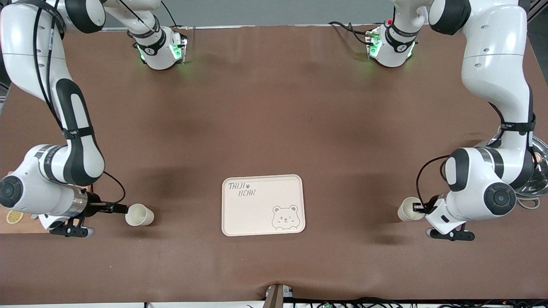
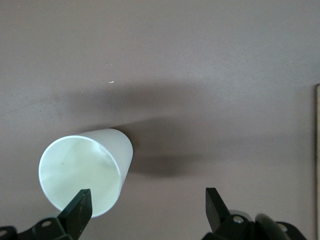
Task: Place white IKEA cup upright on tray with both arms
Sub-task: 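Close the left gripper on its cup while the right gripper grasps the other, then carry the cup with the left gripper onto the bear tray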
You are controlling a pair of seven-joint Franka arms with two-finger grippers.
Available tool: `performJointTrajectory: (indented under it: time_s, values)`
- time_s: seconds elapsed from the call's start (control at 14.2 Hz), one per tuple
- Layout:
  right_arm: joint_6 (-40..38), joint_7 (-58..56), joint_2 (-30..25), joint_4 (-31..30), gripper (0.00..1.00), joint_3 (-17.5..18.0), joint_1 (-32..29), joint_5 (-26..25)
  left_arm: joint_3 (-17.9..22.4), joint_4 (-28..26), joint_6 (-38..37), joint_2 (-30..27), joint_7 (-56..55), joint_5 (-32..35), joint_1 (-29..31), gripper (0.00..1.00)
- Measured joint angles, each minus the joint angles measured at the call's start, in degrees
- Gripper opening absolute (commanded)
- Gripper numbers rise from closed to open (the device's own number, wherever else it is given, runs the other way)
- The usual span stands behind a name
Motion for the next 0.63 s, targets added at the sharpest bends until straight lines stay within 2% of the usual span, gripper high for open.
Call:
performJointTrajectory:
  time_s: [0.35, 0.63]
  values:
    - [1.5, 0.0, 1.2, 0.0, 1.00, 0.0, 0.6, 0.0, -1.6, -0.1, -0.2, -0.9, -6.8, -3.4, -2.0, 0.00]
    - [3.4, 0.0, 2.4, 0.0, 1.00, 0.0, 0.7, 0.0, -2.0, 0.1, -0.2, -0.9, -21.7, -3.4, -10.0, 0.00]
